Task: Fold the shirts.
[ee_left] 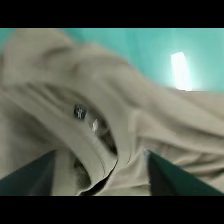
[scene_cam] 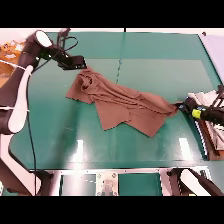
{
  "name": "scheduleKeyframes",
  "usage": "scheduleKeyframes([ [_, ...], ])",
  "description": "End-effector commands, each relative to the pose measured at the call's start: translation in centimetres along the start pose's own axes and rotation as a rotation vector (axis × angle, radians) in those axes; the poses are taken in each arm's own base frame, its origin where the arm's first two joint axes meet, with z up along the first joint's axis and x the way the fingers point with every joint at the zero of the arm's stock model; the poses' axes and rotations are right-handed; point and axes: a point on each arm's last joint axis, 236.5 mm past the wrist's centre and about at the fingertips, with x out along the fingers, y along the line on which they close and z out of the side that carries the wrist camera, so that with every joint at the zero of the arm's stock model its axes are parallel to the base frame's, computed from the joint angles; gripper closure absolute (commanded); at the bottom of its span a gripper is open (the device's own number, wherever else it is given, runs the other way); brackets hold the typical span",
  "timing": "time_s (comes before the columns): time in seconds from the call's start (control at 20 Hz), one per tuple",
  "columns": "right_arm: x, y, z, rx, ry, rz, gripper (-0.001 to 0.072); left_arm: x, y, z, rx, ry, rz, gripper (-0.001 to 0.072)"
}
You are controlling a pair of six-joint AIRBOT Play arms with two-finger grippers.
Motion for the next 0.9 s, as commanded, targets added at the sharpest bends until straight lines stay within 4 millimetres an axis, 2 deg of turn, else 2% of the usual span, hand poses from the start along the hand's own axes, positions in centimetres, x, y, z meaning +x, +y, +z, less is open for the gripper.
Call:
scheduleKeyframes([
  [0.0,2.3,-2.6,-0.5,0.014,0.043,-0.041,0.0700,1.0,1.6,-2.9,-0.027,0.140,0.016,0.0114],
  [0.1,2.1,-2.1,0.9,-0.001,0.016,-0.040,0.0700,-1.1,1.8,-4.5,-0.056,0.231,0.015,0.0128],
  [0.15,2.0,-1.9,1.5,-0.008,-0.001,-0.040,0.0700,-1.9,1.8,-5.8,-0.075,0.288,0.009,0.0471],
  [0.2,1.9,-1.8,2.0,-0.013,-0.014,-0.042,0.0700,-2.4,1.8,-7.0,-0.072,0.341,0.003,0.0677],
  [0.35,1.9,-2.0,2.3,-0.011,-0.024,-0.045,0.0700,-3.1,1.0,-8.9,-0.094,0.421,-0.006,0.0681],
  [0.5,1.9,-2.0,2.4,-0.011,-0.027,-0.047,0.0699,-2.8,-1.8,-11.3,-0.081,0.443,-0.015,0.0681],
  [0.7,1.9,-2.0,2.4,-0.010,-0.027,-0.046,0.0700,1.1,-5.4,-15.4,-0.100,0.323,-0.009,0.0681],
  [0.85,1.9,-2.0,2.6,-0.011,-0.037,-0.049,0.0700,4.9,-7.0,-17.5,-0.238,0.218,-0.053,0.0676],
])
